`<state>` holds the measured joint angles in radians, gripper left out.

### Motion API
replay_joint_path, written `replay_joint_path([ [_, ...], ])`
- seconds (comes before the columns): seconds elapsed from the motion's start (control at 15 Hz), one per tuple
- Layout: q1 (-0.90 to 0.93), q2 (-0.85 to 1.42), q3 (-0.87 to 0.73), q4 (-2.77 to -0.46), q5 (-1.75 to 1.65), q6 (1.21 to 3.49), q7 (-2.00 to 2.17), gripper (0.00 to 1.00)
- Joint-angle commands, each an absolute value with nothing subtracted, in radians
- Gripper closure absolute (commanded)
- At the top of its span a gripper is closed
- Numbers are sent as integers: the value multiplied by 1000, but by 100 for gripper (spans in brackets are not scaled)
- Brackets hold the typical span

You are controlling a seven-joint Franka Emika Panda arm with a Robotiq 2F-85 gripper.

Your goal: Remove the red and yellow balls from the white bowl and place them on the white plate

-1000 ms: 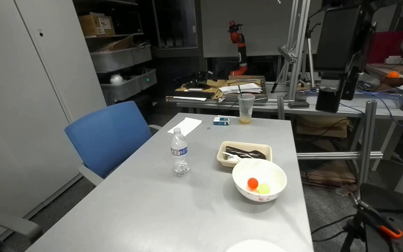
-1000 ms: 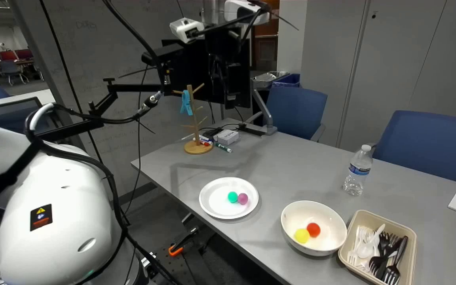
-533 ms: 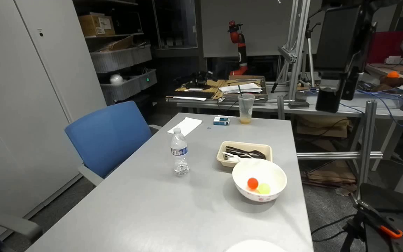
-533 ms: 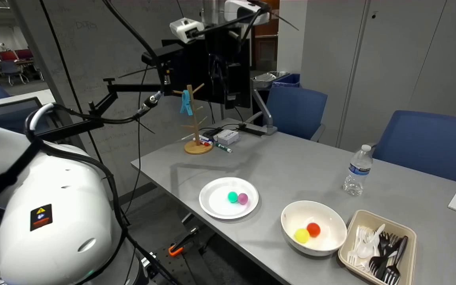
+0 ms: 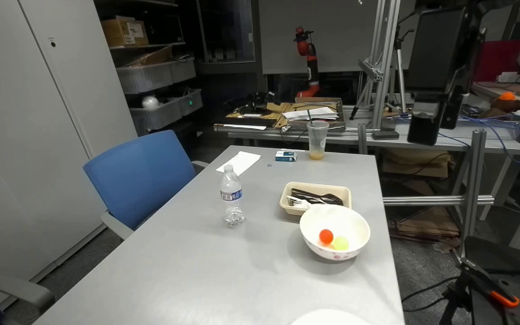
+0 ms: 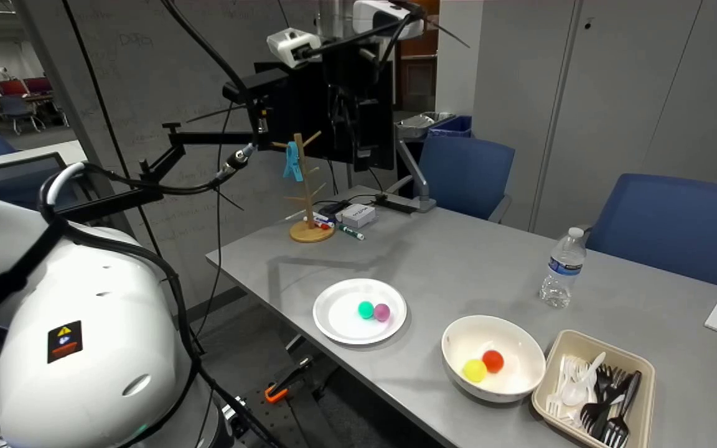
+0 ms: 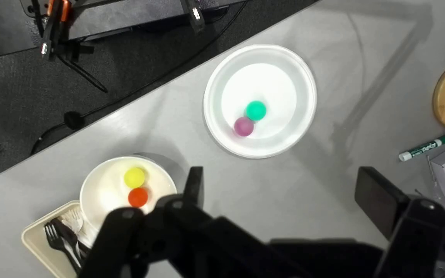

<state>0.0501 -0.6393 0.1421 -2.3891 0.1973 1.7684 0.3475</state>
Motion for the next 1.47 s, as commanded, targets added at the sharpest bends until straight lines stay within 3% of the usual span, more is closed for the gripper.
replay_joint_path([
  [0.0, 43, -645, 149, -2397, 203, 1802, 342, 0],
  [0.53, 17, -659, 178, -2441, 153, 1973, 403, 0],
  [1.4, 22, -641, 178, -2436, 141, 1939, 458, 0],
])
